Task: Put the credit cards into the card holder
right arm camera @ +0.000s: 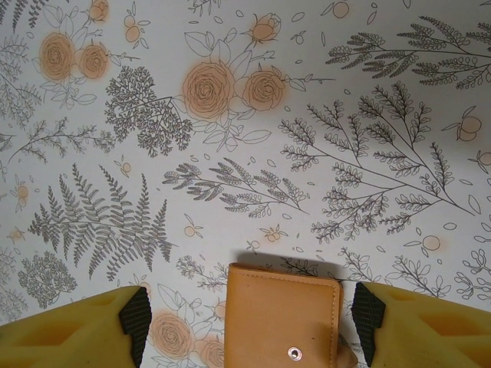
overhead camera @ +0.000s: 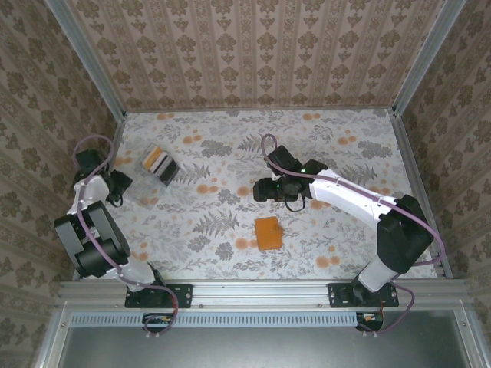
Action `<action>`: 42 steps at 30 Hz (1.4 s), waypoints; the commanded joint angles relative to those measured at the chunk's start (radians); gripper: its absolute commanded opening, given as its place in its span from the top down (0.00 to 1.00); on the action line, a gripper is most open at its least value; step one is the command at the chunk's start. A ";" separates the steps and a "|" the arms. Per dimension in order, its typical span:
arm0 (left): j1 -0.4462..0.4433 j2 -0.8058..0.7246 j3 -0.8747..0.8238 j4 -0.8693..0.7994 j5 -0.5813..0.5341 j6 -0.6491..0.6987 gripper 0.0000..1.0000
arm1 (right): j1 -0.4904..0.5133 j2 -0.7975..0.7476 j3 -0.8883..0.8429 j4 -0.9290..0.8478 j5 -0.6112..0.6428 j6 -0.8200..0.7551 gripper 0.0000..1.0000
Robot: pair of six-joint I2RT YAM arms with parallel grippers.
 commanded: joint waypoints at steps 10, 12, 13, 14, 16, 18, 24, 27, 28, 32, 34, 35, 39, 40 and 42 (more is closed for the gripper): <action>-0.015 0.010 0.038 -0.065 -0.012 0.015 0.75 | 0.000 0.024 0.025 -0.023 -0.008 0.001 0.27; -0.020 0.007 0.040 -0.071 -0.020 0.022 0.79 | 0.002 0.026 0.025 -0.022 -0.008 0.001 0.27; -0.022 0.006 0.042 -0.074 -0.021 0.025 0.80 | 0.002 0.026 0.024 -0.018 -0.008 0.001 0.27; -0.024 0.008 0.044 -0.078 -0.021 0.029 0.81 | 0.002 0.027 0.022 -0.020 -0.009 0.001 0.27; -0.029 0.010 0.049 -0.084 -0.019 0.037 0.82 | 0.001 0.027 0.022 -0.020 -0.010 0.000 0.27; -0.037 0.011 0.055 -0.088 -0.014 0.049 0.82 | 0.002 0.026 0.021 -0.020 -0.009 -0.002 0.27; -0.085 0.036 0.073 -0.081 0.033 0.105 0.82 | 0.002 0.021 0.022 -0.021 0.005 -0.007 0.27; -0.119 0.043 0.084 -0.078 0.047 0.128 0.82 | -0.001 0.016 0.023 -0.025 0.021 -0.014 0.27; -0.134 0.044 0.086 -0.076 0.051 0.135 0.82 | -0.002 0.016 0.022 -0.026 0.024 -0.016 0.27; -0.188 0.056 0.107 -0.073 0.063 0.152 0.82 | -0.013 0.003 0.015 -0.021 0.030 -0.023 0.27; -0.223 0.062 0.117 -0.066 0.069 0.160 0.82 | -0.023 -0.005 0.008 -0.012 0.026 -0.027 0.27; -0.244 0.070 0.122 -0.062 0.073 0.168 0.81 | -0.030 -0.010 0.003 -0.006 0.021 -0.029 0.27; -0.329 0.103 0.160 -0.054 0.080 0.190 0.81 | -0.059 -0.020 -0.007 0.002 0.004 -0.046 0.27; -0.355 0.119 0.174 -0.054 0.079 0.200 0.80 | -0.068 -0.023 -0.011 0.003 0.000 -0.052 0.27; -0.399 0.149 0.206 -0.063 0.073 0.208 0.79 | -0.082 -0.027 -0.017 0.005 -0.016 -0.065 0.27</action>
